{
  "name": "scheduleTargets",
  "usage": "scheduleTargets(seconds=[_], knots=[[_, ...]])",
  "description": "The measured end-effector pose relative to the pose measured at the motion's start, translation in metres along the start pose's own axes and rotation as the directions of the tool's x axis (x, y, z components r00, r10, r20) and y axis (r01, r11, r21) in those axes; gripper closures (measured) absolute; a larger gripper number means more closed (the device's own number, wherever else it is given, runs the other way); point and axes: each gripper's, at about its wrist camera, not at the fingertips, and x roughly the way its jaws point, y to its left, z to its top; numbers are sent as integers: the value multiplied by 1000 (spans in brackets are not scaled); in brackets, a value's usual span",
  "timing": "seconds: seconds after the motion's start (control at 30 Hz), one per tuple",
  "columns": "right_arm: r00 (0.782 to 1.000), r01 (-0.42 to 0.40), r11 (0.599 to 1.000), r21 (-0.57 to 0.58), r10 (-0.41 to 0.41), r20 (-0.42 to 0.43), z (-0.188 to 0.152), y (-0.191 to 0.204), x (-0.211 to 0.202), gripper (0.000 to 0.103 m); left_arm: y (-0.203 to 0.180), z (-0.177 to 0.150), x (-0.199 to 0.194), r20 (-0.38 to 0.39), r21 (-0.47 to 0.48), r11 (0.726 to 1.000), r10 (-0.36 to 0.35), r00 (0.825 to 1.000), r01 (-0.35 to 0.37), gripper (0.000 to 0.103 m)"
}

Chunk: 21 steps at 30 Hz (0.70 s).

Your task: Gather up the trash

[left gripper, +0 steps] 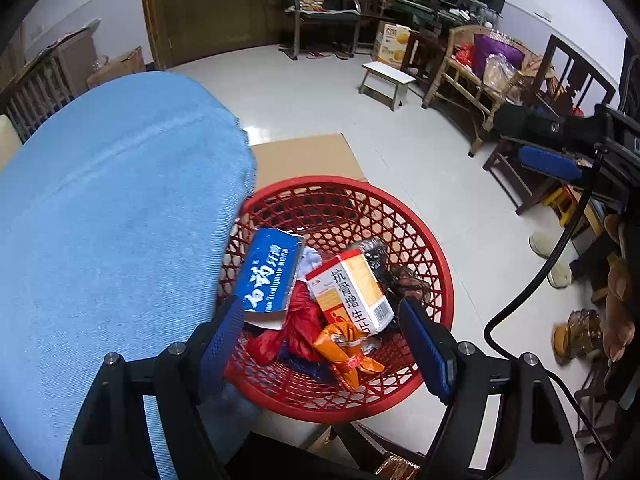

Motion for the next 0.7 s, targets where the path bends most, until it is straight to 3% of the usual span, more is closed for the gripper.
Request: scheduleTargets(seconds=[0.47,0.7], knots=[[1000,12,997,-76,-13,-12,-15,52,-5,23,42,-15,-54,129,-118,991,79,988,-64,23],[999,33,992,-121,-37,-26,-40,83,-19,20,65,-43,-92,193,-214,967,183,964,-141,18]])
